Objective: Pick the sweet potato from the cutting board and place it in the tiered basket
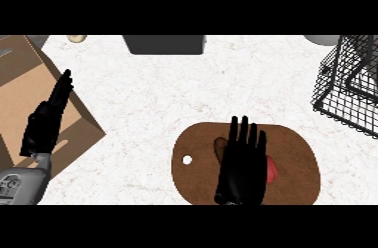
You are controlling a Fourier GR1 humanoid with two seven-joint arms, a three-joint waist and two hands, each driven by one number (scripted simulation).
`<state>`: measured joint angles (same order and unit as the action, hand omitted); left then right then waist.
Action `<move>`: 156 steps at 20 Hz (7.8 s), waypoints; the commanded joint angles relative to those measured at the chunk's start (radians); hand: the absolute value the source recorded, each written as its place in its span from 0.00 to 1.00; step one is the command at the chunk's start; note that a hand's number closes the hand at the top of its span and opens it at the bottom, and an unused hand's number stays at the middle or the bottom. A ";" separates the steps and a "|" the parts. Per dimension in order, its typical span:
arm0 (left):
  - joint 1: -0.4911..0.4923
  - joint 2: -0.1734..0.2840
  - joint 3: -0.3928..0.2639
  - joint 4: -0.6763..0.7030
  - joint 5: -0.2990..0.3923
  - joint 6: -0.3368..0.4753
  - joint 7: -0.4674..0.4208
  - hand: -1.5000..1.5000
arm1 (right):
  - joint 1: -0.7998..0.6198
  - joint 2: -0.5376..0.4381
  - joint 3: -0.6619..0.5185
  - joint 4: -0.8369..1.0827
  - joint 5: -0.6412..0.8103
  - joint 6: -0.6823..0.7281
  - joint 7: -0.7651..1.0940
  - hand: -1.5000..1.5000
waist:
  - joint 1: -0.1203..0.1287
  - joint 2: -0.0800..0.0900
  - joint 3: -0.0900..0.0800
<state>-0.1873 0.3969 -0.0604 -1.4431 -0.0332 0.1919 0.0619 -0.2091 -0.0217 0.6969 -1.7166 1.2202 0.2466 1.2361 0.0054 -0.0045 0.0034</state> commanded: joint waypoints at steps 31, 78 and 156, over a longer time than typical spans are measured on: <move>0.004 -0.074 0.000 0.022 -0.068 0.000 0.000 0.50 | -0.085 0.021 -0.082 0.331 -0.105 -0.099 0.143 0.00 | 0.000 0.007 -0.003; 0.055 -0.062 0.108 0.041 -0.064 -0.080 -0.056 0.50 | -0.710 -0.246 -0.607 0.329 -0.030 -0.253 -0.132 1.00 | -0.017 0.000 -0.005; 0.101 -0.151 0.149 -0.081 -0.172 -0.109 0.033 0.50 | 0.072 -0.702 -1.685 0.272 -0.959 -0.079 -0.872 0.00 | -0.053 -0.007 -0.003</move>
<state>-0.1082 0.2730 0.1160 -1.5239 -0.1784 0.0658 0.0705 -0.2738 -0.7602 -0.8683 -1.3184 0.3729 0.0973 0.4126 -0.0466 -0.0166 0.0038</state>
